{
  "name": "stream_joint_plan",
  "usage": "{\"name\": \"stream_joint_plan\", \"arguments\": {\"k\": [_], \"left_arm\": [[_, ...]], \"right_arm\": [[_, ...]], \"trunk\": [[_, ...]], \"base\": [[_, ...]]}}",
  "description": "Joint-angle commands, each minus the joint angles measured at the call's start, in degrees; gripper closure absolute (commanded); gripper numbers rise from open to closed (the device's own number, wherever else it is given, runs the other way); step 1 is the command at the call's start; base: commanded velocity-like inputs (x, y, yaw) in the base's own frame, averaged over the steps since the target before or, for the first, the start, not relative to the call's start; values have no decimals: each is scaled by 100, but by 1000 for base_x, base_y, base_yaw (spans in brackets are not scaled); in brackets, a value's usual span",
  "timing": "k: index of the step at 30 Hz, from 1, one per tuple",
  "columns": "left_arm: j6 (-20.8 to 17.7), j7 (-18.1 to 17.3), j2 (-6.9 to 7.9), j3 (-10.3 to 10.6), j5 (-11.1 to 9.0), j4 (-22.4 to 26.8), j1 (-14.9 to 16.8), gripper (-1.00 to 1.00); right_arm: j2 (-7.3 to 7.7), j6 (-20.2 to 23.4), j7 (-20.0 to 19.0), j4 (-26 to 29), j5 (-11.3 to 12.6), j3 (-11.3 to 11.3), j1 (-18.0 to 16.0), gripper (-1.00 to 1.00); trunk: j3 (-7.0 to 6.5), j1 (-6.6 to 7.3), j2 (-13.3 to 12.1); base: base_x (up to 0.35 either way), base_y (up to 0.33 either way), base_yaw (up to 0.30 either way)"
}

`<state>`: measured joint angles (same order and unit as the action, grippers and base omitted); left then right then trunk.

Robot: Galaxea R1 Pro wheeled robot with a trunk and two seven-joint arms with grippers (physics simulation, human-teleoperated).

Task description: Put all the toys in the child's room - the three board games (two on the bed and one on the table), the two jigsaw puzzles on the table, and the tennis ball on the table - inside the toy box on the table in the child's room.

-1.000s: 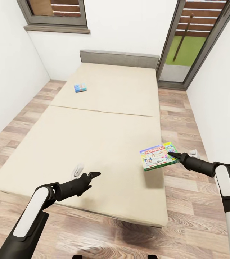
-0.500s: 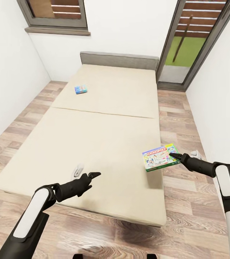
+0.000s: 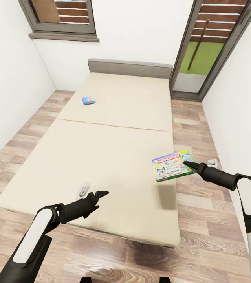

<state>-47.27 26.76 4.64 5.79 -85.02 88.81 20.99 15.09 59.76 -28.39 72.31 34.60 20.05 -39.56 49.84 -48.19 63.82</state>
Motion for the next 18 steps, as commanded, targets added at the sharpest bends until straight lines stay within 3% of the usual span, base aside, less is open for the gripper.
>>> {"name": "stream_joint_plan", "arguments": {"k": [1, 18], "left_arm": [[4, 26, 5, 3, -59, -22, -1, -100], [7, -140, 19, -7, -53, -130, -15, -100]], "right_arm": [[-2, 24, -81, 19, -43, 6, -1, 100], [-8, 24, -181, 122, -59, -29, 9, 100]], "trunk": [[-22, 22, -39], [-445, 396, -721]], "base": [[0, 0, 0], [0, 0, 0]]}}
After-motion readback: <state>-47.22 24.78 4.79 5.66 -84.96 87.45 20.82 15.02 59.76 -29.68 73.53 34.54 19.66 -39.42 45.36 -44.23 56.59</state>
